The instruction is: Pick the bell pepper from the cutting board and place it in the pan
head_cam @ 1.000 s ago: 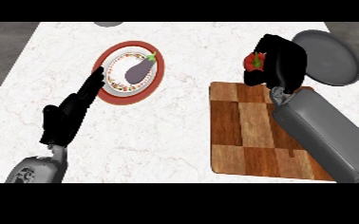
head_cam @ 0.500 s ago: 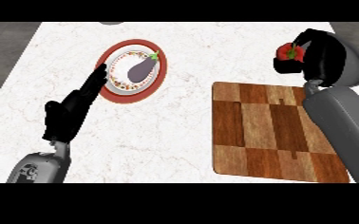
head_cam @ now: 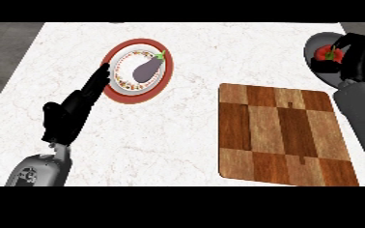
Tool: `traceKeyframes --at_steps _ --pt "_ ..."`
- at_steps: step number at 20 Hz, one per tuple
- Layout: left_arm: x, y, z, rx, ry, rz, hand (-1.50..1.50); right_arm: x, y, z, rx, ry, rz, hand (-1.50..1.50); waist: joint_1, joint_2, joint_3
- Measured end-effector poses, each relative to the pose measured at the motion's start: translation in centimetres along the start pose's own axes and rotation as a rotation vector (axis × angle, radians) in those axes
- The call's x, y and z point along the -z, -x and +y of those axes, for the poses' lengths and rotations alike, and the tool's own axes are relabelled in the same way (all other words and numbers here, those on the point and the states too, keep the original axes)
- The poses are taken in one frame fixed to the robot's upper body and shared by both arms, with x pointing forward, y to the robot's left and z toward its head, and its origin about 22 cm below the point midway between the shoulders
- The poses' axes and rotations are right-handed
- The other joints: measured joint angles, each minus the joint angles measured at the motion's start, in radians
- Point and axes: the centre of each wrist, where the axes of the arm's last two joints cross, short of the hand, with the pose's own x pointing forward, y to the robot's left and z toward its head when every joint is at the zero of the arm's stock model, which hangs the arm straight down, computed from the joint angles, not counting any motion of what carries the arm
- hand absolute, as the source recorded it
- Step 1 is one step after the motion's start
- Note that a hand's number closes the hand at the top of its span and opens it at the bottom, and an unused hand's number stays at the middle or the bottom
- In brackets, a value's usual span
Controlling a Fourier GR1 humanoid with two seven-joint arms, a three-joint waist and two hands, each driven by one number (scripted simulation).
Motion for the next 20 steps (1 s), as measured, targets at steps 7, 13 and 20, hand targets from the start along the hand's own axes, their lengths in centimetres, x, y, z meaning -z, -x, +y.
traceKeyframes --at_steps 7,13,20 --pt "0.4 0.3 -0.8 0.002 0.017 -0.015 0.00 2.3 3.9 -1.1 -0.006 0.029 0.015 1.50 0.017 0.010 0.002" --pt "0.5 0.3 -1.0 0.006 0.023 -0.024 0.00 3.4 6.3 -2.3 -0.007 0.041 0.021 1.50 0.031 0.016 0.003" --pt "0.7 -0.4 -1.3 0.006 0.042 -0.042 0.00 3.3 10.1 -3.3 -0.042 -0.071 0.204 -1.50 0.053 0.026 0.005"
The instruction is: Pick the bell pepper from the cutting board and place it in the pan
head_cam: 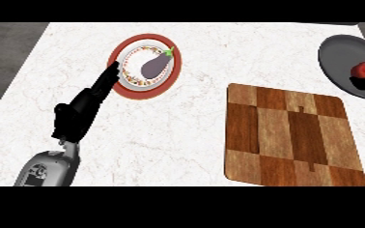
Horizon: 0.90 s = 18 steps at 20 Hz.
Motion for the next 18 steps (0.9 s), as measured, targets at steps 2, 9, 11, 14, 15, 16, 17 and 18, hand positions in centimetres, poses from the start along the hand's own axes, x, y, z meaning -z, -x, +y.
traceKeyframes --at_steps 2,9,11,14,15,16,17,18 --pt "0.1 -0.2 -0.2 0.000 0.003 -0.005 0.00 0.2 0.3 -0.3 0.008 -0.047 0.038 -1.50 0.006 0.003 0.001" --pt "0.3 -0.3 -0.2 -0.001 0.006 -0.012 0.00 0.8 -0.1 -1.0 0.172 -0.085 0.054 -1.50 0.007 0.009 0.006" --pt "0.2 -0.3 -0.2 -0.002 0.005 -0.012 0.00 1.0 -0.4 -1.3 0.256 -0.063 0.045 -1.50 0.005 0.008 0.007" --pt "0.3 -0.2 -0.1 -0.002 -0.005 -0.009 0.00 1.3 -0.7 -1.7 0.389 -0.020 0.037 -1.50 -0.003 0.008 0.008" --pt "0.2 -0.2 0.2 -0.001 -0.008 -0.009 0.00 1.4 -0.7 -2.0 0.436 -0.010 0.039 -1.50 -0.003 0.007 0.009" --pt "0.2 -0.2 0.1 -0.003 -0.012 -0.009 0.00 1.5 -0.4 -2.1 0.481 -0.005 0.038 -1.50 -0.007 0.006 0.009" --pt "0.1 0.0 0.1 -0.006 -0.012 -0.001 0.00 1.6 -0.1 -2.3 0.525 -0.007 0.039 -1.50 -0.010 0.005 0.008" --pt "-0.1 0.1 0.2 -0.006 -0.015 0.001 0.00 1.5 0.5 -2.4 0.563 -0.009 0.037 -1.50 -0.013 0.003 0.008"
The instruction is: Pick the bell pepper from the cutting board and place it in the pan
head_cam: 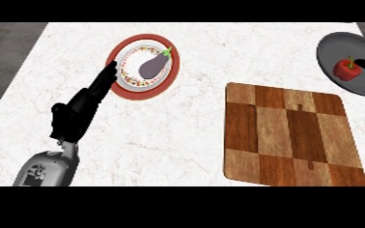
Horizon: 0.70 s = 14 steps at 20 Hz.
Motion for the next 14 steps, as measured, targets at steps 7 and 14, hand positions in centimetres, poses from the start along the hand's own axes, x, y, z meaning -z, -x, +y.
traceKeyframes --at_steps 7,14 --pt "-0.4 0.5 -0.1 -0.002 -0.014 0.013 0.00 -0.8 4.4 -3.4 0.178 -0.071 -0.038 -1.50 -0.018 -0.007 -0.002" --pt "-0.2 0.7 0.1 0.002 -0.018 0.024 0.00 -2.8 8.6 -5.0 0.256 -0.084 -0.155 -1.50 -0.027 -0.014 -0.005"
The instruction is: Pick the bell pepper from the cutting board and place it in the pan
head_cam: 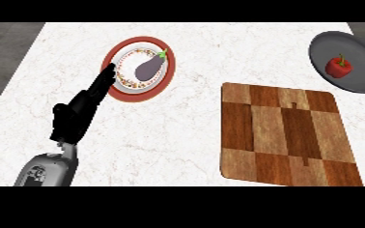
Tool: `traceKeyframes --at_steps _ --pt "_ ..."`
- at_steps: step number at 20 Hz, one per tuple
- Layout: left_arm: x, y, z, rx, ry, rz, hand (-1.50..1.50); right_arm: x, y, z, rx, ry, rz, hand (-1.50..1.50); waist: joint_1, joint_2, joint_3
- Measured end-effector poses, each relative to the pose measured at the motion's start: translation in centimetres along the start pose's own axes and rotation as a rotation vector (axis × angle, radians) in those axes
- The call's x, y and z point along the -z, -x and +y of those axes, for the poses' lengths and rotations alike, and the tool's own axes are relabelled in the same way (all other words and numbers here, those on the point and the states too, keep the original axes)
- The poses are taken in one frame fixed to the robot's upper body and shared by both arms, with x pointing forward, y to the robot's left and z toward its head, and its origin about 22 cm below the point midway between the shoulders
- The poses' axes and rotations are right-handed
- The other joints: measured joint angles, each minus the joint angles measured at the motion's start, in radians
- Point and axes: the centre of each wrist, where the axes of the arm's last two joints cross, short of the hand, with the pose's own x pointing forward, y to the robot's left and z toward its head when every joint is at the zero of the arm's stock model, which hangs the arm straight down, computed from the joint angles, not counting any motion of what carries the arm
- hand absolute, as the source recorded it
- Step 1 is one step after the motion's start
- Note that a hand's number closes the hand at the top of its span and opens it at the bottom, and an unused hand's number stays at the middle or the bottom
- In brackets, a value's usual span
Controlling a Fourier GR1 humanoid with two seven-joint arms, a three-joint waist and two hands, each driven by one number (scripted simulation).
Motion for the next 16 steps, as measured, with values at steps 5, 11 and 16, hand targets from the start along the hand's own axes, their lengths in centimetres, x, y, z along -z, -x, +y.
traceKeyframes --at_steps 5,11,16 --pt "-0.2 0.2 0.3 0.002 -0.006 0.005 0.00 -1.7 1.7 -0.7 0.039 -0.011 -0.024 -1.50 -0.004 -0.006 -0.002" --pt "-0.2 0.4 1.1 0.002 -0.007 0.007 0.00 -4.0 3.7 -1.2 0.050 -0.027 -0.044 -1.50 -0.010 -0.011 -0.004" --pt "-0.3 0.0 0.6 0.000 -0.006 0.018 0.00 -6.0 5.2 -0.7 0.044 -0.030 -0.036 -1.50 -0.016 -0.015 -0.005"
